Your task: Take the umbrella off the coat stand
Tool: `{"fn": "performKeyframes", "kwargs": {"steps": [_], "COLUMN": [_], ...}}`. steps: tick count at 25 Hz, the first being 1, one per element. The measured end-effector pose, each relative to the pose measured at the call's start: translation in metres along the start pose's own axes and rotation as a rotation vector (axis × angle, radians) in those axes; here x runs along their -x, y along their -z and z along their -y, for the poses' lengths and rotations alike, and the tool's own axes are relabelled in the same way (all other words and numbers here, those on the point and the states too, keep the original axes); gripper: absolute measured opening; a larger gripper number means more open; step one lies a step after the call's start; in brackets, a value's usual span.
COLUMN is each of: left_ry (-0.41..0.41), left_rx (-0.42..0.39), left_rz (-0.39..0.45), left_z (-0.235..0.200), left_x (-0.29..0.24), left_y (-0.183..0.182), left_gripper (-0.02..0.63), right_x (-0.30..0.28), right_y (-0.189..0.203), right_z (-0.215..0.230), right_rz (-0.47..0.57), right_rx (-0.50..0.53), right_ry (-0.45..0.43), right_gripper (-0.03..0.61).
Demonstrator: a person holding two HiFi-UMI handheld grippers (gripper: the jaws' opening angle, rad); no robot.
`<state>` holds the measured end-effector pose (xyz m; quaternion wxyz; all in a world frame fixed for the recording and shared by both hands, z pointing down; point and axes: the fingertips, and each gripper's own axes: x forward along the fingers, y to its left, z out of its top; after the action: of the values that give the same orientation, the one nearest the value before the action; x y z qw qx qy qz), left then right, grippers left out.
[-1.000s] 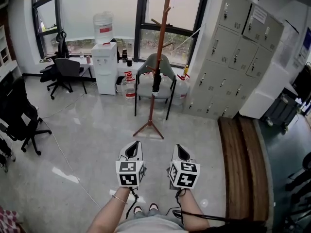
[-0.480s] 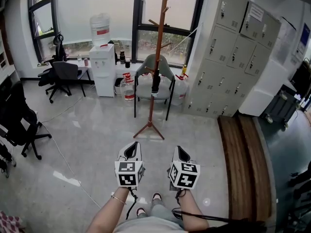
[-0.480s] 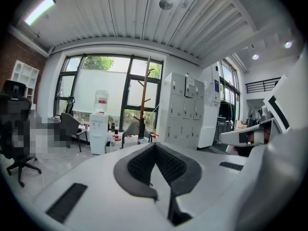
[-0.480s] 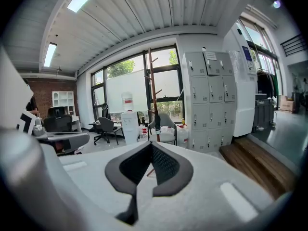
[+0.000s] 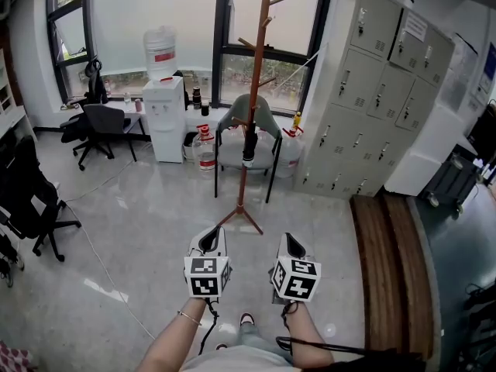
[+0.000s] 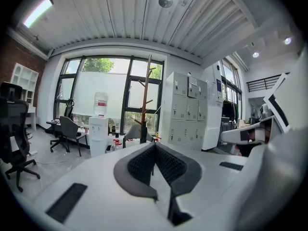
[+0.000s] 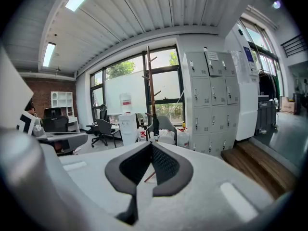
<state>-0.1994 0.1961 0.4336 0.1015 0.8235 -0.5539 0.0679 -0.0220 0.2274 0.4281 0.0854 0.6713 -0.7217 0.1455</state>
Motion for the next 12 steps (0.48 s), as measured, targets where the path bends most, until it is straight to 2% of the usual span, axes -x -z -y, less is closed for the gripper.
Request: {"fn": "performKeyframes", "kwargs": {"steps": [12], "left_ry": [-0.033], "left_rx": [0.015], "left_rz": [0.01], "left_z": [-0.002], "left_x": [-0.083], "left_y": [-0.027], "left_gripper": [0.005], "right_x": [-0.076], "right_y": [-0.042], "right_z": [0.034], "right_rz": [0.0], "right_rx": [0.031], "right_ry": [-0.04], "right_gripper": [0.005]}}
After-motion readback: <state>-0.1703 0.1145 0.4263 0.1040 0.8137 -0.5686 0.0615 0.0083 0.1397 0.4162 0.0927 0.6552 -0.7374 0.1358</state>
